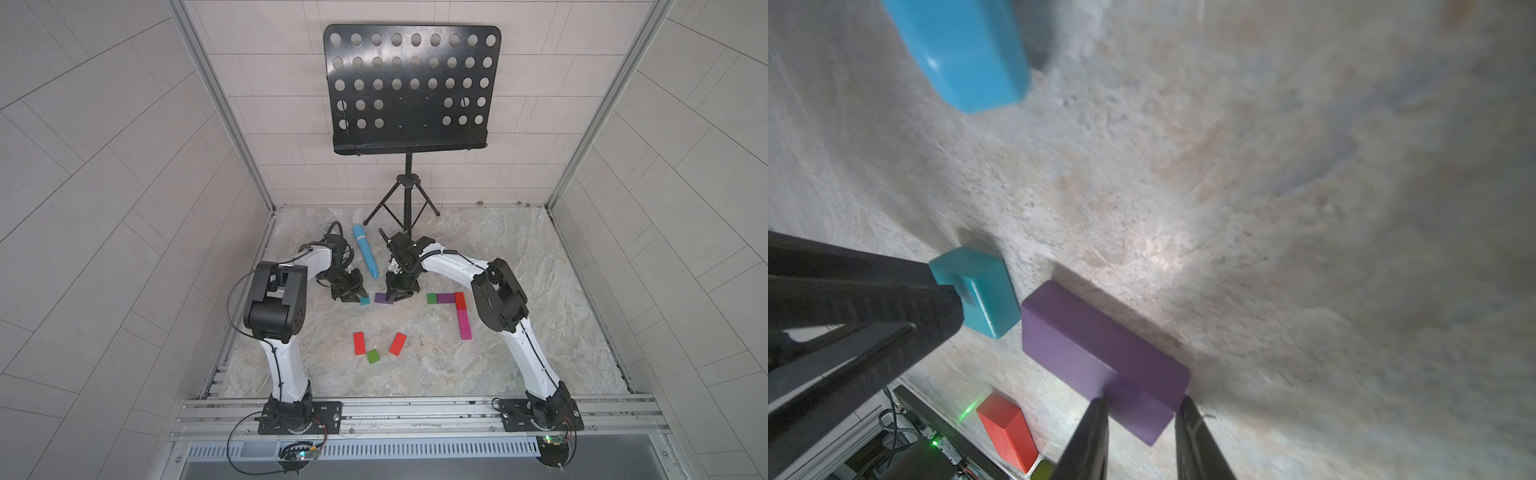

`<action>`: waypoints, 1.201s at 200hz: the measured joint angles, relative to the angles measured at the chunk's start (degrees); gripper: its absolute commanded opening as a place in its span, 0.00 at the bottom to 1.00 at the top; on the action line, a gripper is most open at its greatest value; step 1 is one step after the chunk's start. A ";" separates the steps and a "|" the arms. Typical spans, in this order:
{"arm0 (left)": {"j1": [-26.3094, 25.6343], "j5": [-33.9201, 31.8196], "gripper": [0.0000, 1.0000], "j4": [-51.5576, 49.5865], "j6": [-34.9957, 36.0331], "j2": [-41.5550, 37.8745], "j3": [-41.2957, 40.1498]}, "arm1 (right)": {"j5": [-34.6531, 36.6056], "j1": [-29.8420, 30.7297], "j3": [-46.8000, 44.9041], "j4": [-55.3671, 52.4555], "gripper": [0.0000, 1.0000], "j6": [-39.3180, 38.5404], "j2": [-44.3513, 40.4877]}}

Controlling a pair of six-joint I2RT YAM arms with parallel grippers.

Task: Assemble the number 7 with building blocks
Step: Assemble the building block at the center of the board.

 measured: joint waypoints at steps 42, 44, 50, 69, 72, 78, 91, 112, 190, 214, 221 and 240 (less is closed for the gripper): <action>0.00 0.42 0.34 0.20 0.00 0.42 0.66 | 0.07 0.00 0.33 -0.35 0.31 -0.46 0.09; 0.00 0.44 0.34 0.22 0.00 0.44 0.66 | 0.09 0.00 0.39 -0.39 0.31 -0.52 0.11; 0.00 0.52 0.33 0.20 0.00 0.46 0.66 | 0.11 0.00 0.55 -0.55 0.31 -0.59 0.20; 0.00 0.70 0.34 0.20 0.00 0.55 0.66 | 0.09 0.00 1.49 -1.14 0.31 -0.87 0.76; 0.00 0.70 0.33 0.20 0.00 0.59 0.66 | 0.07 0.00 1.64 -1.18 0.31 -0.94 0.87; -0.02 0.74 0.33 0.20 0.00 0.63 0.68 | 0.04 0.00 1.99 -1.25 0.31 -0.98 1.03; -0.07 0.79 0.34 0.20 0.00 0.72 0.72 | 0.11 0.04 2.43 -1.33 0.31 -1.18 1.25; -0.17 0.81 0.34 0.20 0.00 0.76 0.76 | 0.11 0.20 3.08 -1.66 0.31 -1.46 1.66; -0.26 1.03 0.33 0.24 0.00 1.95 1.84 | 0.13 0.48 3.69 -2.14 0.31 -2.75 1.97; -0.26 1.05 0.33 0.22 0.00 2.25 2.19 | 0.15 0.48 3.69 -2.19 0.31 -2.82 1.97; -0.26 1.05 0.34 0.24 0.00 2.32 2.25 | 0.15 0.48 3.72 -2.21 0.31 -2.84 1.97; -0.31 1.07 0.34 0.24 0.00 2.36 2.27 | 0.17 0.48 3.93 -2.43 0.31 -2.91 2.08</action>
